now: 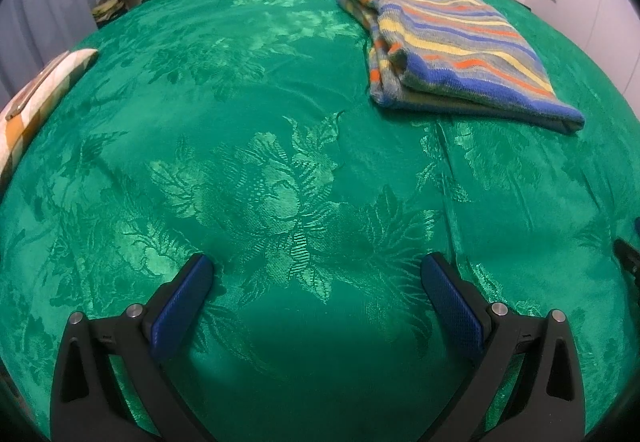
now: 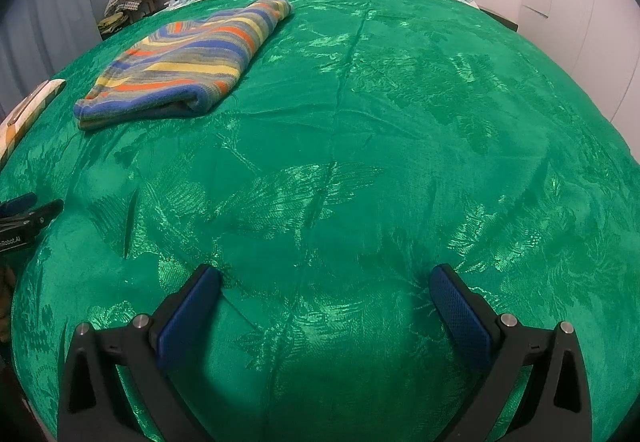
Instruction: Fold small clothes
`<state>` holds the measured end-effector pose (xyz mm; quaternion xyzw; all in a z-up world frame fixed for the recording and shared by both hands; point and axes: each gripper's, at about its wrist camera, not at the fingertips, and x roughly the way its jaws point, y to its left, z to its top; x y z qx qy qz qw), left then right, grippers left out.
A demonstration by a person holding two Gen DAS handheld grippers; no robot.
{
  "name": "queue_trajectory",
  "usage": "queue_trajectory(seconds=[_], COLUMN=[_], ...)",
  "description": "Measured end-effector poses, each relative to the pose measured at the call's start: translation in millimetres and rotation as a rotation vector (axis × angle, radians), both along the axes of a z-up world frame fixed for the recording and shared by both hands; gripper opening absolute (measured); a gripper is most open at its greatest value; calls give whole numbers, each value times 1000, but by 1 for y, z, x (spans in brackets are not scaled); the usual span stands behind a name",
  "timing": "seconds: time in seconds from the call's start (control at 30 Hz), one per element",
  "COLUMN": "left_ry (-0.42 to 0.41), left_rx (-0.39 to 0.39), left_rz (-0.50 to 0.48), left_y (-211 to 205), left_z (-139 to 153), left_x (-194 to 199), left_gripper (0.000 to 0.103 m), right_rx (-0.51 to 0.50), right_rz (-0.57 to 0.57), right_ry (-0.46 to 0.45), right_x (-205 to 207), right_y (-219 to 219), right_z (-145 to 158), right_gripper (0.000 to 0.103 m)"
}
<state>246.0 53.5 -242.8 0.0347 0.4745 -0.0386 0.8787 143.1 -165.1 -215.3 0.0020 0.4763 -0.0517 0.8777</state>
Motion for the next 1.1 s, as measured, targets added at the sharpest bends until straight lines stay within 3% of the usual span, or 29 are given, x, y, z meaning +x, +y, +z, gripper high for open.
queue_trajectory(seconds=[0.57,0.7,0.77,0.8,0.87,0.97,1.0,1.1], left_ry=[8,99,52,15,0,41,73,178], left_rx=[-3,-118,-271,-352,-431,-539,-558,-500], left_rz=[-3,-58,-43,-36,-41,-94,-115,-143], left_y=[0,21,44,56,62,52,43,12], left_z=[2,26,52,67,83,84,76,46], left_x=[0,8,15,27,58,113,136,186], left_gripper=[102,100,101,101,102,102,102,101], right_rx=[-5,18,64,110,195,343,411,522], right_rz=[3,9,16,13,4,40,52,84], right_ry=[10,46,66,38,-37,-94,-98,-73], right_x=[1,4,8,10,23,76,102,165], right_y=[-1,-3,-9,-14,-23,-29,-30,-28], right_z=[-1,10,23,32,52,67,66,50], right_gripper=[103,103,103,103,103,103,103,102])
